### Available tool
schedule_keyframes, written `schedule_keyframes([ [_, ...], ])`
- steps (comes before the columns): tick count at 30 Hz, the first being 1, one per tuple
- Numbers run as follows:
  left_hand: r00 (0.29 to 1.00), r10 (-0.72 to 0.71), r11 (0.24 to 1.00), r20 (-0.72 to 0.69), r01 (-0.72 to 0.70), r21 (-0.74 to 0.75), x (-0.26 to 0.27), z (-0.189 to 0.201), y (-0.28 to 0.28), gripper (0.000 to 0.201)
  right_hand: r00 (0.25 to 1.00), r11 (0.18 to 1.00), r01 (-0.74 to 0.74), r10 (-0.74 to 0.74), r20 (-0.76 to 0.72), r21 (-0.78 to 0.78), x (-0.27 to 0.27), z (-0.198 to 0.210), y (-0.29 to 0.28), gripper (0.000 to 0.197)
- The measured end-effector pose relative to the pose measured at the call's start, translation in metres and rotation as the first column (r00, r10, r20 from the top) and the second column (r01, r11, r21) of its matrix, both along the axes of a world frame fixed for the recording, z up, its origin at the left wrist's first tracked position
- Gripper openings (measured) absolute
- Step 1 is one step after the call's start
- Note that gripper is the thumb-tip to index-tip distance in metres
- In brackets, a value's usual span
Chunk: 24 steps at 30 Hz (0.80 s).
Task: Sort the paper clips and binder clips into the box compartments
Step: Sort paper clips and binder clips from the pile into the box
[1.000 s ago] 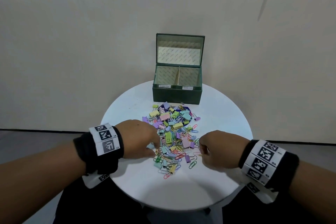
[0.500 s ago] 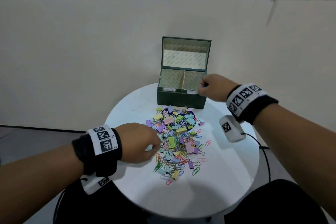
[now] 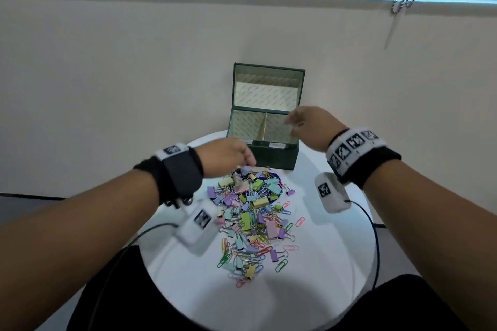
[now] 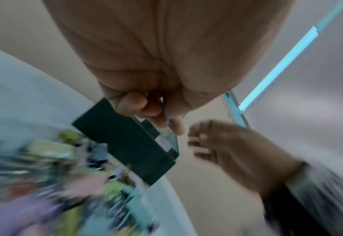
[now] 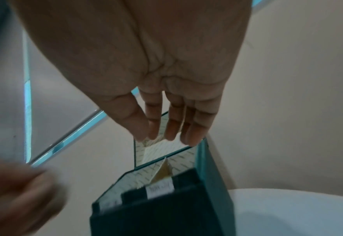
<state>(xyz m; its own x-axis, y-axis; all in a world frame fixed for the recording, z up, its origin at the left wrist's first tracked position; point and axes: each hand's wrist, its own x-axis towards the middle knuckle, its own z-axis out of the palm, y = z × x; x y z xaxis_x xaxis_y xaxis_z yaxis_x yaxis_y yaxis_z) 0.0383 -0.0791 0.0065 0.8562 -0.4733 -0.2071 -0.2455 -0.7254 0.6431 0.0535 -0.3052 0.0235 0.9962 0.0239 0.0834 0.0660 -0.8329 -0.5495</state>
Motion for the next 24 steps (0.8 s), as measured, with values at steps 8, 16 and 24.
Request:
schedule_keyframes([
  [8,0.989,0.146,0.952,-0.006,-0.142,-0.271,0.061,0.02,-0.08,0.031,0.92,0.926,-0.267,0.162,-0.357,-0.266,-0.103,-0.065,-0.029,0.024],
  [16,0.948,-0.052,0.999,0.315,0.044,0.031,0.041,0.023,-0.055,0.025,0.934,0.909,-0.29,0.201,-0.295,-0.299,-0.119,-0.086,-0.022,0.031],
  [24,0.861,-0.506,0.729,0.058,0.391,0.562,-0.082,-0.005,0.033,0.011,0.933,0.866,-0.326,0.229,-0.279,-0.379,-0.119,-0.089,-0.014,0.008],
])
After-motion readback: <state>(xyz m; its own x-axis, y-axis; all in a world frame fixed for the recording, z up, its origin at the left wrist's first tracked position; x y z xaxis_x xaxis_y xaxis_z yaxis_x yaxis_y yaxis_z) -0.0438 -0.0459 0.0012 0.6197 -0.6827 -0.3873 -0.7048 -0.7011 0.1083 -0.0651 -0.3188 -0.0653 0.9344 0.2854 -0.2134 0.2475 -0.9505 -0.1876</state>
